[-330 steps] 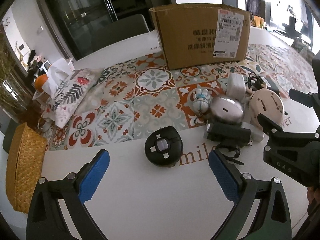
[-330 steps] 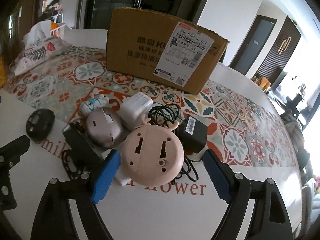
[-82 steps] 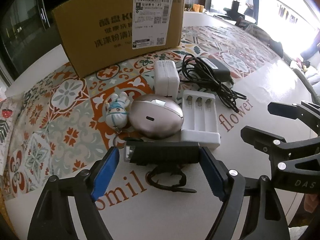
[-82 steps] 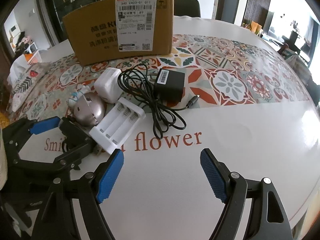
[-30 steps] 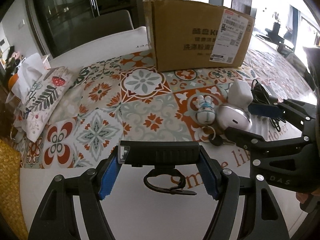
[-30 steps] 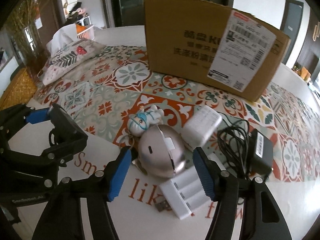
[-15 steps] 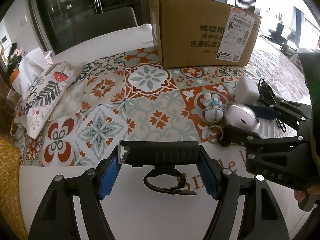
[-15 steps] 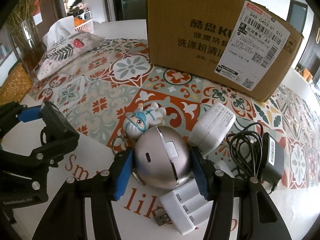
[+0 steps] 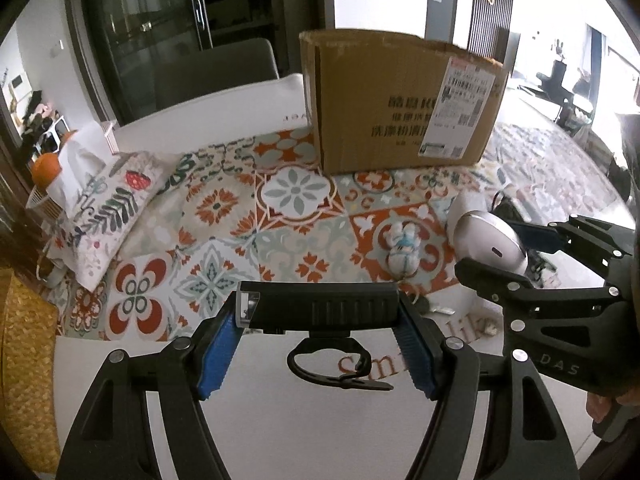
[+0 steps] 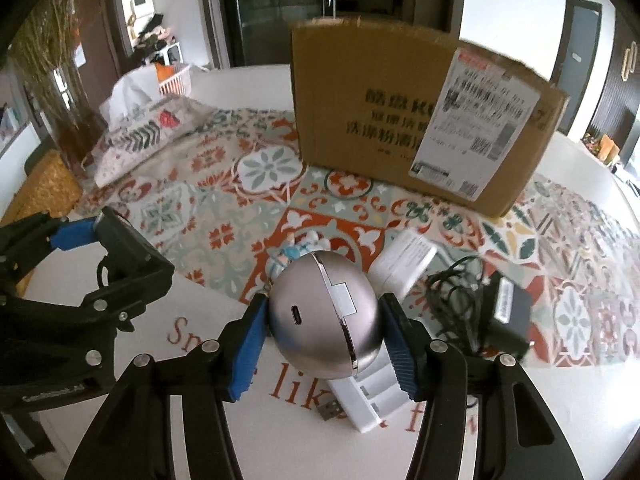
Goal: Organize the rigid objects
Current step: 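Carry the black device with the left tool while the right tool carries the silver gadget to the box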
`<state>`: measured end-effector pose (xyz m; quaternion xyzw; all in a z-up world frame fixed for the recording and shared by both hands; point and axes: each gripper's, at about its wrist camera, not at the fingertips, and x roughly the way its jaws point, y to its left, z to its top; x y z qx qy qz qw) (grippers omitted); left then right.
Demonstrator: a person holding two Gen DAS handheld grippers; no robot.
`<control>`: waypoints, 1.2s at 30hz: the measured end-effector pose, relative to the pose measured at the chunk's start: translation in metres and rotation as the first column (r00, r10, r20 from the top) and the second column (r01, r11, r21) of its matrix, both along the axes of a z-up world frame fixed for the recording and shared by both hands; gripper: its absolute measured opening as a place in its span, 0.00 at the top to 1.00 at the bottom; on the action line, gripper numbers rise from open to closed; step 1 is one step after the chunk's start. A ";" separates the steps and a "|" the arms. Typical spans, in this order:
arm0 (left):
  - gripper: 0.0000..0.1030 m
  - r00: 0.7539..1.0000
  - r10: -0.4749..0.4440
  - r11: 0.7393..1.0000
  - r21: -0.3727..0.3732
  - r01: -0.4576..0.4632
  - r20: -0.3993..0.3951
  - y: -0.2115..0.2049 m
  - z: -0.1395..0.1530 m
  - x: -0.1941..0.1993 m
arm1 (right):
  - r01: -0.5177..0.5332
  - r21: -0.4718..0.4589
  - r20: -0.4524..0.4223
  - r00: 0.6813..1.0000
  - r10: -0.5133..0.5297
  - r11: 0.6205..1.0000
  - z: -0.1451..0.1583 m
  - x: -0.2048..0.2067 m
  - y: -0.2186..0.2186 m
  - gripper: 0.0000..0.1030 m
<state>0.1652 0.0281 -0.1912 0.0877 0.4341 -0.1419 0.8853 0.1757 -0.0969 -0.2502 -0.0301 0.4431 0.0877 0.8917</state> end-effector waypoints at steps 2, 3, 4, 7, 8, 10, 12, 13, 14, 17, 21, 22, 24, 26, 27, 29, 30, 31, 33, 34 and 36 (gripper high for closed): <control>0.30 1.000 0.000 1.000 -0.009 0.000 0.008 -0.002 0.008 0.000 | 0.012 0.004 0.018 1.000 -0.012 1.000 0.009 -0.002 -0.003 0.45; 0.30 1.000 0.001 1.000 -0.013 0.000 0.014 -0.003 0.013 -0.001 | 0.018 0.008 0.027 0.999 -0.018 1.000 0.014 -0.003 -0.005 0.45; 0.30 1.000 0.002 1.000 -0.015 -0.001 0.021 -0.005 0.017 -0.001 | 0.023 0.009 0.038 0.999 -0.023 1.000 0.021 -0.004 -0.008 0.45; 0.30 0.999 0.000 1.000 -0.024 0.001 0.043 -0.010 0.032 0.001 | 0.034 0.010 0.068 0.997 -0.034 0.999 0.036 -0.006 -0.014 0.45; 0.30 0.999 0.000 1.000 -0.025 0.001 0.051 -0.011 0.036 0.001 | 0.035 0.011 0.076 0.996 -0.036 0.999 0.040 -0.006 -0.015 0.45; 0.30 0.997 -0.003 1.000 -0.030 0.006 0.072 -0.014 0.047 0.001 | 0.041 0.014 0.097 0.994 -0.042 0.999 0.051 -0.007 -0.018 0.45; 0.30 0.996 -0.003 0.999 -0.035 0.006 0.086 -0.017 0.055 0.001 | 0.047 0.014 0.120 0.992 -0.049 0.999 0.062 -0.009 -0.021 0.45; 0.30 0.995 -0.003 0.999 -0.037 0.006 0.099 -0.018 0.061 0.002 | 0.051 0.015 0.130 0.990 -0.052 0.999 0.067 -0.010 -0.023 0.45; 0.30 0.994 -0.002 0.999 -0.037 0.006 0.106 -0.020 0.065 0.002 | 0.055 0.017 0.140 0.989 -0.056 0.998 0.072 -0.011 -0.025 0.45; 0.30 0.991 -0.004 0.999 -0.044 0.010 0.132 -0.025 0.079 0.003 | 0.067 0.023 0.172 0.983 -0.070 0.998 0.088 -0.013 -0.031 0.45; 0.30 0.987 -0.002 0.998 -0.057 0.011 0.161 -0.032 0.095 0.004 | 0.075 0.033 0.208 0.975 -0.081 0.997 0.105 -0.015 -0.038 0.45; 0.30 0.986 0.000 0.998 -0.060 0.010 0.167 -0.034 0.098 0.005 | 0.077 0.033 0.216 0.973 -0.083 0.996 0.109 -0.015 -0.040 0.45; 0.30 0.984 0.004 0.998 -0.063 0.008 0.179 -0.037 0.105 0.007 | 0.079 0.038 0.233 0.969 -0.086 0.996 0.117 -0.015 -0.044 0.45; 0.30 0.981 0.006 0.998 -0.070 0.007 0.195 -0.041 0.113 0.009 | 0.082 0.044 0.246 0.965 -0.091 0.996 0.125 -0.015 -0.048 0.45; 0.30 0.979 0.006 0.997 -0.072 0.008 0.202 -0.043 0.117 0.010 | 0.083 0.049 0.252 0.963 -0.093 0.995 0.128 -0.014 -0.050 0.45; 0.30 0.976 0.005 0.997 -0.077 0.012 0.217 -0.048 0.123 0.013 | 0.092 0.055 0.267 0.958 -0.103 0.994 0.135 -0.012 -0.055 0.45; 0.30 0.974 0.003 0.997 -0.081 0.016 0.225 -0.050 0.127 0.015 | 0.094 0.056 0.272 0.957 -0.105 0.994 0.138 -0.011 -0.057 0.45; 0.30 0.974 0.001 0.996 -0.083 0.019 0.229 -0.052 0.130 0.017 | 0.099 0.057 0.279 0.954 -0.111 0.993 0.141 -0.010 -0.060 0.45; 0.30 0.972 0.001 0.996 -0.082 0.019 0.235 -0.056 0.134 0.022 | 0.108 0.057 0.286 0.951 -0.119 0.993 0.147 -0.007 -0.064 0.45; 0.30 0.972 -0.001 0.996 -0.087 0.022 0.235 -0.059 0.137 0.026 | 0.111 0.058 0.291 0.949 -0.123 0.992 0.149 -0.005 -0.066 0.45; 0.30 0.972 -0.002 0.996 -0.090 0.023 0.235 -0.063 0.141 0.032 | 0.118 0.057 0.303 0.944 -0.130 0.991 0.154 -0.002 -0.071 0.45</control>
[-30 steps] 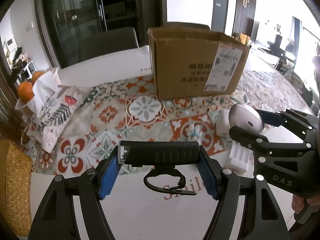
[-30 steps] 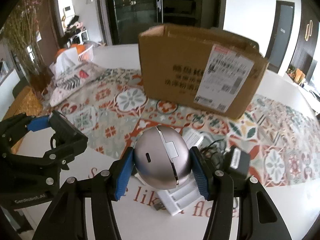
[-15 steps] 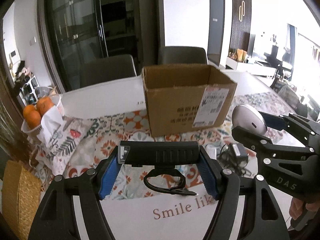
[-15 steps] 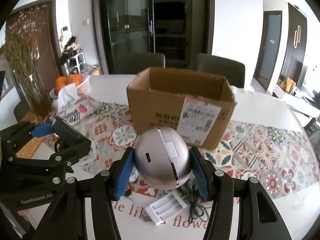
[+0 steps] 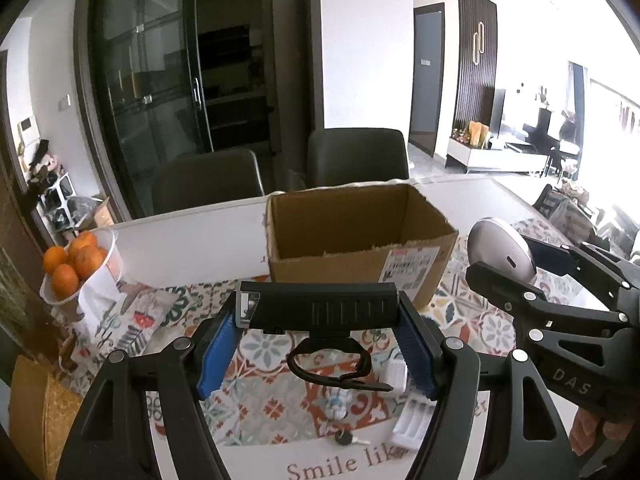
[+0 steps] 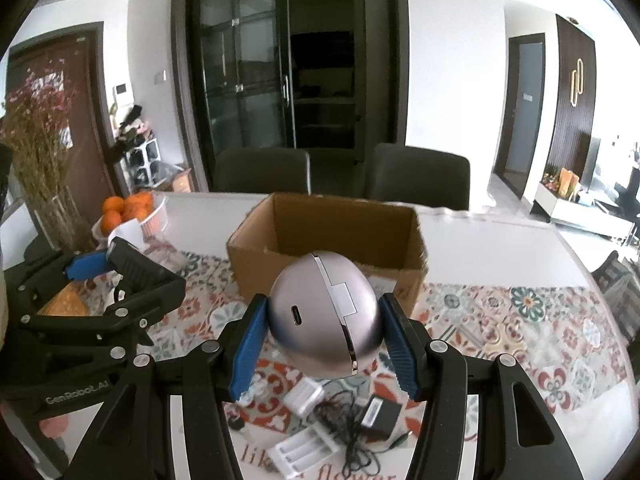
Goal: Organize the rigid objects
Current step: 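Carry the black device with the left tool while the right tool carries the silver gadget to the box, then release the black device into the box with the left tool while the right tool lowers the silver gadget inside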
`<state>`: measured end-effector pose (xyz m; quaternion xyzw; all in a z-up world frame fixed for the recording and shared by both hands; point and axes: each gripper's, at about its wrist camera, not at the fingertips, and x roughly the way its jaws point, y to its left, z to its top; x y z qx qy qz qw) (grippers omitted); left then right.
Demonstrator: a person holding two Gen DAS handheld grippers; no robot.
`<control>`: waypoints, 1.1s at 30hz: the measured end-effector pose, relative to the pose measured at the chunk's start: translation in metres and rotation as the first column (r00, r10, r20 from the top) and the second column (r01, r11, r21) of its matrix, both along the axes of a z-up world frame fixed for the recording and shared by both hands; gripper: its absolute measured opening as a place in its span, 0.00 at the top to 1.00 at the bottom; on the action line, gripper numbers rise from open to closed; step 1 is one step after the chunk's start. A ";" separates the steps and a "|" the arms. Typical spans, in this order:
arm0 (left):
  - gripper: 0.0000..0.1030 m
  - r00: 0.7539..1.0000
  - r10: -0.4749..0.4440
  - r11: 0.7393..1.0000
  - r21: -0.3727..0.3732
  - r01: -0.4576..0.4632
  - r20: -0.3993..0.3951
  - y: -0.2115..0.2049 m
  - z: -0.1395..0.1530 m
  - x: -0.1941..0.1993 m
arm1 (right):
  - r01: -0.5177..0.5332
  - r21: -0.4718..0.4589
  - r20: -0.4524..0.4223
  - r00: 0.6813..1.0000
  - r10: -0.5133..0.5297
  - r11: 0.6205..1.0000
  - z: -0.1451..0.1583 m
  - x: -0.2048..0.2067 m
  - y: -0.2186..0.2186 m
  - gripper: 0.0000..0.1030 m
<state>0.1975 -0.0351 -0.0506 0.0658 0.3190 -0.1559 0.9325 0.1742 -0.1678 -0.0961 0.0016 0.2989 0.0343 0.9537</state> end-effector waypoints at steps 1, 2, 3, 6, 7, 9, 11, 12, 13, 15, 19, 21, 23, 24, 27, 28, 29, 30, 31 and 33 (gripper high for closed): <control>0.30 1.000 0.001 1.000 0.000 -0.001 0.005 -0.002 0.002 0.004 | 0.004 -0.001 0.003 1.000 -0.004 1.000 0.002 0.002 -0.002 0.45; 0.30 1.000 0.002 1.000 0.003 -0.002 0.007 -0.004 0.003 0.007 | 0.009 0.001 0.006 1.000 -0.010 1.000 0.004 0.005 -0.005 0.45; 0.30 1.000 0.003 1.000 0.006 -0.003 0.010 -0.006 0.005 0.010 | 0.013 0.003 0.012 1.000 -0.013 1.000 0.007 0.008 -0.008 0.45; 0.30 1.000 -0.010 1.000 0.023 0.009 0.026 -0.013 0.012 0.023 | 0.028 0.002 0.019 0.999 -0.028 1.000 0.014 0.020 -0.016 0.45; 0.30 0.999 -0.012 1.000 0.027 0.012 0.031 -0.015 0.014 0.026 | 0.030 0.003 0.022 0.999 -0.030 1.000 0.016 0.024 -0.019 0.45; 0.30 0.999 -0.018 0.999 0.034 0.016 0.041 -0.019 0.019 0.036 | 0.033 0.004 0.025 0.999 -0.033 0.999 0.020 0.032 -0.022 0.45; 0.30 0.999 -0.021 0.999 0.032 0.019 0.045 -0.021 0.024 0.043 | 0.032 0.003 0.029 0.999 -0.032 0.999 0.024 0.041 -0.025 0.45; 0.30 0.999 -0.023 0.999 0.030 0.022 0.043 -0.022 0.025 0.047 | 0.030 0.005 0.031 0.999 -0.030 1.000 0.026 0.044 -0.026 0.45; 0.30 0.999 -0.025 0.999 0.028 0.024 0.038 -0.023 0.027 0.053 | 0.030 0.006 0.033 0.999 -0.030 1.000 0.027 0.049 -0.028 0.45; 0.30 0.999 -0.036 0.999 0.022 0.035 0.027 -0.025 0.030 0.064 | 0.030 0.012 0.033 0.999 -0.030 0.999 0.031 0.059 -0.030 0.45; 0.30 0.999 -0.041 0.999 0.020 0.041 0.006 -0.030 0.033 0.081 | 0.028 0.019 0.032 0.999 -0.029 0.999 0.036 0.076 -0.035 0.45; 0.30 0.999 -0.048 0.999 0.013 0.048 -0.014 -0.032 0.033 0.092 | 0.028 0.017 0.024 0.999 -0.028 0.999 0.037 0.086 -0.037 0.45; 0.30 0.999 -0.044 0.999 0.015 0.045 -0.031 -0.034 0.032 0.100 | 0.025 0.023 0.013 1.000 -0.025 0.999 0.038 0.096 -0.039 0.45; 0.30 0.998 -0.047 0.999 0.015 0.048 -0.040 -0.035 0.032 0.104 | 0.023 0.026 0.007 1.000 -0.023 0.999 0.038 0.101 -0.040 0.45; 0.30 0.996 -0.049 0.999 0.014 0.050 -0.071 -0.037 0.030 0.117 | 0.030 0.034 -0.020 0.999 -0.029 0.999 0.037 0.116 -0.044 0.45; 0.30 0.995 -0.052 0.998 0.012 0.054 -0.086 -0.040 0.029 0.123 | 0.026 0.040 -0.040 0.999 -0.025 0.999 0.035 0.123 -0.046 0.45; 0.30 0.994 -0.053 0.998 0.010 0.055 -0.095 -0.041 0.028 0.126 | 0.027 0.045 -0.053 0.998 -0.025 0.999 0.033 0.127 -0.047 0.45; 0.30 0.993 -0.057 0.998 0.011 0.059 -0.106 -0.042 0.026 0.130 | 0.030 0.052 -0.066 0.997 -0.027 0.998 0.031 0.133 -0.049 0.45; 0.30 0.992 -0.059 0.998 0.014 0.061 -0.112 -0.043 0.026 0.133 | 0.027 0.054 -0.078 0.997 -0.023 0.998 0.029 0.137 -0.050 0.45; 0.30 0.990 -0.059 0.998 0.024 0.063 -0.129 -0.045 0.023 0.142 | 0.024 0.059 -0.107 0.994 -0.017 0.998 0.024 0.146 -0.053 0.45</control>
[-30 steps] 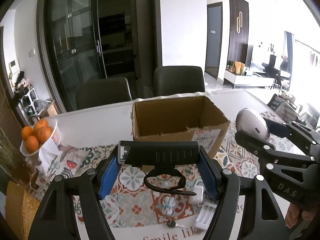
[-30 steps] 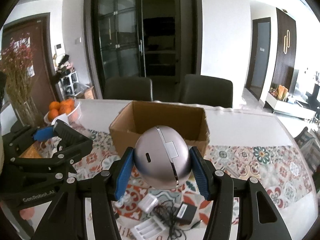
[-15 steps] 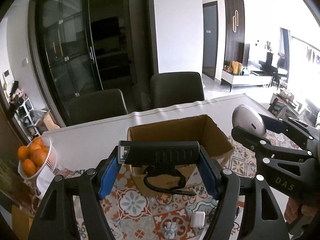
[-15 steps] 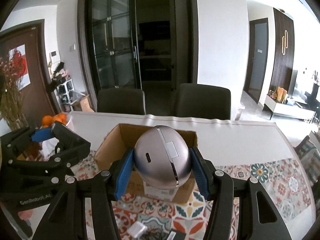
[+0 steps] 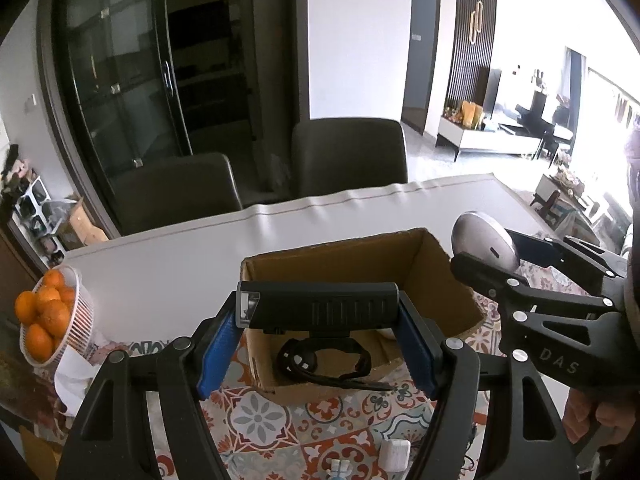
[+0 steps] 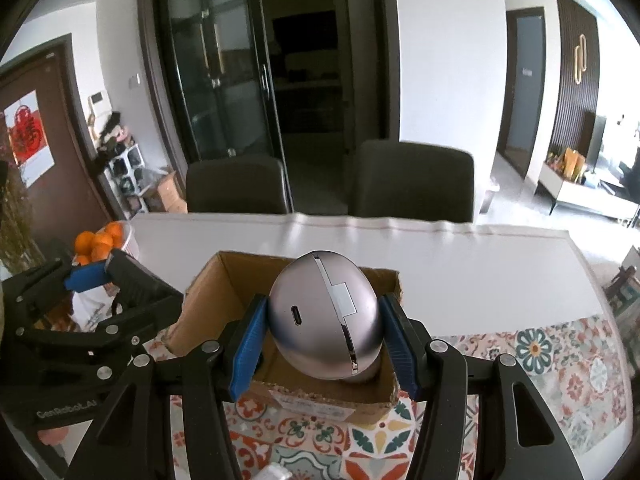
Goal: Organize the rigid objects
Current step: 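Release the black device into the box with the left tool while the right tool lowers the silver gadget inside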
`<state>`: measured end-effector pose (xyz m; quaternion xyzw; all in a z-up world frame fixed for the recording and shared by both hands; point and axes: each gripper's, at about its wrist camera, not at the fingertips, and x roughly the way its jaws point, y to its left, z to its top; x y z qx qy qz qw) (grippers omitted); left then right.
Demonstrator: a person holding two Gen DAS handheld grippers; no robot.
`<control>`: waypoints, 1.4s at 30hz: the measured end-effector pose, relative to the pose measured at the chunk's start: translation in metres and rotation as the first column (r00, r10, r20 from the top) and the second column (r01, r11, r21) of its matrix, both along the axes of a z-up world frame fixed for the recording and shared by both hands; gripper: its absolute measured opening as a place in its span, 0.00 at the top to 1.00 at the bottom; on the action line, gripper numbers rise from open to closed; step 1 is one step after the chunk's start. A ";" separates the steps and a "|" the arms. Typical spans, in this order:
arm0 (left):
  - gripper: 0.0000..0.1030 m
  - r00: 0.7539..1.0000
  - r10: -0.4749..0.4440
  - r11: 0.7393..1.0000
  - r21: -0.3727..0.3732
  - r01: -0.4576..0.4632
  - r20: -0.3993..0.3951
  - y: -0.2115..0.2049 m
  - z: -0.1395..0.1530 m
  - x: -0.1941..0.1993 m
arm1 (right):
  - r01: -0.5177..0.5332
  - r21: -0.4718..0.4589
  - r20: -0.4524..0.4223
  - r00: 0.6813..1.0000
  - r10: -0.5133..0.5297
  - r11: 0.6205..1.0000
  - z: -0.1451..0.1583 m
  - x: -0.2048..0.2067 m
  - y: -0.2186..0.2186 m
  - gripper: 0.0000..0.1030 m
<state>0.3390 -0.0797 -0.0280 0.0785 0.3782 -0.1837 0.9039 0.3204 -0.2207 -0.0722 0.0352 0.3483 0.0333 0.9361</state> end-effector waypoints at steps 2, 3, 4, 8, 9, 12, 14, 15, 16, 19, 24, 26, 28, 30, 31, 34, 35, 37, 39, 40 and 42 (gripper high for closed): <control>0.30 1.000 -0.006 1.000 0.011 0.007 -0.019 -0.003 -0.003 0.007 | -0.007 0.000 -0.029 1.000 0.007 1.000 -0.005 0.009 -0.002 0.45; 0.30 0.999 -0.005 1.000 0.018 0.006 -0.032 -0.004 -0.005 0.011 | -0.008 0.001 -0.041 0.999 0.008 1.000 -0.008 0.013 -0.002 0.45; 0.30 0.999 0.000 1.000 0.023 0.001 -0.046 -0.006 -0.009 0.015 | -0.011 0.002 -0.053 0.999 0.011 1.000 -0.011 0.017 -0.003 0.45; 0.30 0.993 -0.001 1.000 0.028 0.005 -0.114 -0.007 -0.022 0.031 | -0.030 0.014 -0.128 0.991 0.031 0.999 -0.025 0.035 -0.005 0.45; 0.30 0.991 -0.006 1.000 0.029 0.010 -0.130 -0.008 -0.026 0.034 | -0.030 0.015 -0.147 0.989 0.032 0.999 -0.029 0.039 -0.005 0.45; 0.30 0.985 0.001 0.999 0.043 0.007 -0.175 -0.011 -0.038 0.044 | -0.041 0.021 -0.199 0.979 0.044 0.999 -0.040 0.047 -0.006 0.45; 0.30 0.982 0.002 0.998 0.057 0.009 -0.191 -0.014 -0.045 0.047 | -0.052 0.016 -0.233 0.971 0.055 0.998 -0.048 0.051 -0.005 0.45; 0.30 0.981 0.000 0.998 0.065 0.013 -0.196 -0.015 -0.048 0.049 | -0.058 0.020 -0.252 0.966 0.061 0.998 -0.053 0.052 -0.005 0.45; 0.30 0.979 0.000 0.997 0.073 0.015 -0.203 -0.016 -0.052 0.050 | -0.065 0.020 -0.268 0.961 0.068 0.998 -0.056 0.054 -0.004 0.45; 0.30 0.976 0.007 0.995 0.094 0.014 -0.217 -0.019 -0.060 0.053 | -0.069 0.012 -0.297 0.952 0.069 0.998 -0.068 0.055 -0.006 0.45; 0.30 0.969 0.016 0.995 0.099 0.009 -0.246 -0.018 -0.071 0.057 | -0.067 0.013 -0.322 0.944 0.068 0.998 -0.079 0.056 -0.007 0.45; 0.30 0.967 0.023 0.995 0.097 0.002 -0.255 -0.017 -0.074 0.057 | -0.066 0.011 -0.326 0.943 0.066 0.998 -0.080 0.056 -0.007 0.45; 0.30 0.966 0.030 0.996 0.087 -0.008 -0.256 -0.014 -0.074 0.057 | -0.067 0.013 -0.328 0.942 0.067 0.998 -0.081 0.057 -0.007 0.45; 0.28 0.967 0.032 0.997 0.082 -0.012 -0.253 -0.013 -0.072 0.056 | -0.072 0.013 -0.328 0.942 0.073 0.997 -0.081 0.058 -0.006 0.45; 0.28 0.969 0.042 0.996 0.092 -0.021 -0.243 -0.012 -0.070 0.055 | -0.073 0.016 -0.328 0.942 0.074 0.997 -0.081 0.058 -0.006 0.45; 0.24 0.975 0.068 0.993 0.111 -0.046 -0.210 -0.009 -0.064 0.052 | -0.071 0.021 -0.330 0.941 0.074 0.997 -0.082 0.058 -0.006 0.45; 0.22 0.977 0.084 0.991 0.117 -0.062 -0.197 -0.008 -0.062 0.051 | -0.070 0.022 -0.329 0.941 0.074 0.997 -0.082 0.058 -0.006 0.45; 0.20 0.978 0.110 0.988 0.127 -0.088 -0.175 -0.004 -0.058 0.047 | -0.072 0.031 -0.334 0.939 0.078 0.997 -0.082 0.058 -0.005 0.45; 0.19 0.979 0.127 0.985 0.133 -0.107 -0.158 0.000 -0.055 0.043 | -0.072 0.040 -0.335 0.939 0.081 0.997 -0.081 0.058 -0.004 0.42; 0.18 0.979 0.140 0.983 0.138 -0.119 -0.150 0.002 -0.053 0.040 | -0.067 0.033 -0.332 0.940 0.074 0.997 -0.080 0.057 -0.003 0.35; 0.15 0.978 0.156 0.980 0.142 -0.137 -0.139 0.006 -0.051 0.035 | -0.055 0.018 -0.319 0.946 0.058 0.998 -0.077 0.054 -0.002 0.32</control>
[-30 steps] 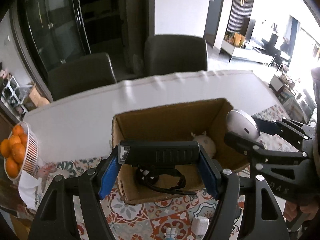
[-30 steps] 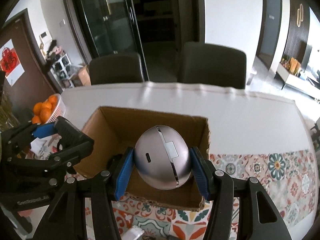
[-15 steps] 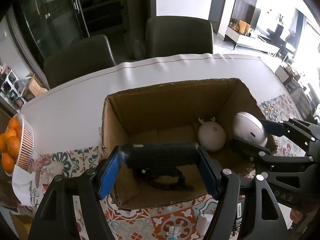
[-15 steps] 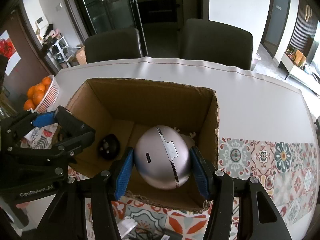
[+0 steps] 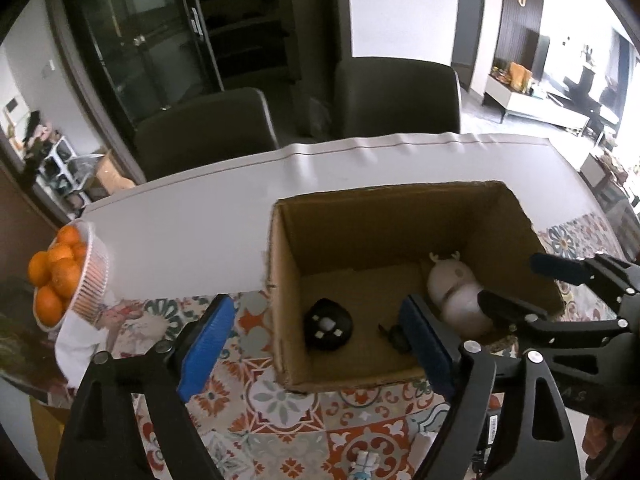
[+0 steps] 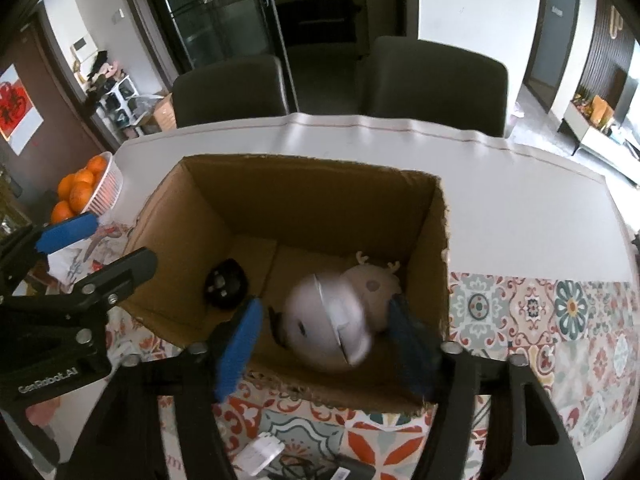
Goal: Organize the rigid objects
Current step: 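Release the black device into the box with the left tool while the right tool lowers the silver gadget inside, then move both open tools back toward the remaining devices on the table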
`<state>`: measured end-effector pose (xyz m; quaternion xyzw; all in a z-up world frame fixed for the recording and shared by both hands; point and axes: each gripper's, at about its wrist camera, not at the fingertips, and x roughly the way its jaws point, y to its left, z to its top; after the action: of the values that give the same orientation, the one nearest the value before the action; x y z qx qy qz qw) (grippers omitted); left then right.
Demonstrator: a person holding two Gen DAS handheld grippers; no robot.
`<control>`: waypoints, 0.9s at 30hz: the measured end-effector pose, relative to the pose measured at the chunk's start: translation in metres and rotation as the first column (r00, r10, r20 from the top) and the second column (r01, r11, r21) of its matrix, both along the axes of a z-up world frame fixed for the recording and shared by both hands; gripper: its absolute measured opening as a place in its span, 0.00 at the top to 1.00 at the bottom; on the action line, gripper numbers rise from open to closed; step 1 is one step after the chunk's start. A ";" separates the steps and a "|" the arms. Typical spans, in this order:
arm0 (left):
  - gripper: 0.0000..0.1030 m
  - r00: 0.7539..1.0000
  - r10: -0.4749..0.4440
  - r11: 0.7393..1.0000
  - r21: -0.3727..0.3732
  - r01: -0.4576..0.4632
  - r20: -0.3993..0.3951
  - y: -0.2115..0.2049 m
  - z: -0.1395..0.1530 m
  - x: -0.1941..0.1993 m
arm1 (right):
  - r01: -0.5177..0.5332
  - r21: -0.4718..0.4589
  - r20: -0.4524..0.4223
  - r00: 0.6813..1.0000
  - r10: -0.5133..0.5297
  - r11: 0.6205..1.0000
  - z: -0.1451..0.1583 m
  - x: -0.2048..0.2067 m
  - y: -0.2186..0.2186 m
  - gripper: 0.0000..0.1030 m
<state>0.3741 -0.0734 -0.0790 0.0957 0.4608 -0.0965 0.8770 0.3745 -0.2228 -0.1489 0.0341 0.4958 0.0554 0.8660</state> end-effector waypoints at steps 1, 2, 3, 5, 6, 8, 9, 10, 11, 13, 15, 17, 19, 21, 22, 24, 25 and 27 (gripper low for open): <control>0.13 1.000 0.004 1.000 -0.003 -0.004 0.006 0.002 0.002 -0.002 | 0.003 -0.013 0.010 1.000 -0.003 1.000 0.003 -0.002 0.002 0.32; 0.10 1.000 0.010 1.000 -0.005 -0.010 0.012 0.004 0.003 -0.005 | 0.002 -0.025 0.017 1.000 -0.001 1.000 0.005 -0.005 0.003 0.32; 0.09 1.000 0.019 1.000 -0.004 -0.019 0.021 0.006 0.004 -0.008 | -0.002 -0.036 0.024 1.000 0.002 0.999 0.007 -0.007 0.006 0.32; 0.09 0.999 0.033 0.999 -0.002 -0.033 0.031 0.009 0.006 -0.014 | -0.001 -0.050 0.040 0.999 0.003 0.999 0.012 -0.014 0.009 0.32; 0.08 0.999 0.039 0.999 -0.001 -0.039 0.034 0.010 0.007 -0.017 | 0.000 -0.055 0.044 0.999 0.003 0.998 0.014 -0.016 0.009 0.32; 0.08 0.998 0.052 0.999 -0.001 -0.052 0.041 0.014 0.009 -0.025 | 0.000 -0.069 0.054 0.999 0.003 0.998 0.016 -0.023 0.011 0.32; 0.08 0.997 0.057 0.998 0.002 -0.057 0.043 0.015 0.010 -0.028 | 0.002 -0.076 0.060 0.998 0.003 0.997 0.018 -0.026 0.011 0.32; 0.08 0.997 0.061 0.998 0.004 -0.061 0.047 0.017 0.011 -0.032 | 0.004 -0.080 0.064 0.998 0.001 0.997 0.020 -0.029 0.012 0.32; 0.08 0.997 0.064 0.998 0.003 -0.064 0.052 0.018 0.013 -0.037 | 0.004 -0.082 0.065 0.998 0.001 0.997 0.021 -0.032 0.013 0.32; 0.07 0.996 0.068 0.998 -0.003 -0.068 0.057 0.021 0.017 -0.045 | 0.005 -0.080 0.073 0.997 0.001 0.997 0.025 -0.039 0.014 0.32; 0.07 0.996 0.068 0.998 -0.014 -0.067 0.060 0.023 0.020 -0.053 | 0.000 -0.082 0.083 0.997 0.007 0.997 0.029 -0.048 0.017 0.32; 0.07 0.994 0.078 0.997 -0.016 -0.077 0.076 0.025 0.024 -0.064 | -0.007 -0.081 0.098 0.995 0.015 0.997 0.034 -0.058 0.019 0.32; 0.06 0.992 0.094 0.995 -0.020 -0.093 0.089 0.029 0.028 -0.074 | -0.011 -0.082 0.105 0.994 0.020 0.997 0.037 -0.064 0.021 0.32; 0.05 0.990 0.104 0.995 -0.025 -0.102 0.096 0.033 0.030 -0.082 | -0.015 -0.080 0.115 0.993 0.025 0.997 0.040 -0.073 0.024 0.32; 0.05 0.989 0.109 0.994 -0.026 -0.107 0.101 0.035 0.031 -0.087 | -0.019 -0.081 0.118 0.993 0.029 0.997 0.042 -0.077 0.025 0.32; 0.04 0.988 0.116 0.993 -0.023 -0.114 0.107 0.038 0.031 -0.094 | -0.029 -0.083 0.122 0.992 0.039 0.996 0.043 -0.086 0.029 0.32; 0.04 0.987 0.121 0.993 -0.020 -0.119 0.108 0.039 0.031 -0.099 | -0.033 -0.082 0.123 0.991 0.043 0.996 0.043 -0.089 0.031 0.32; 0.03 0.986 0.125 0.992 -0.016 -0.124 0.107 0.042 0.030 -0.106 | -0.044 -0.085 0.122 0.991 0.054 0.995 0.042 -0.096 0.034 0.32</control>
<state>0.2680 -0.0314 -0.0494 0.0678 0.4174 -0.0385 0.9054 0.2780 -0.1887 -0.1070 -0.0173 0.4436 0.0583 0.8942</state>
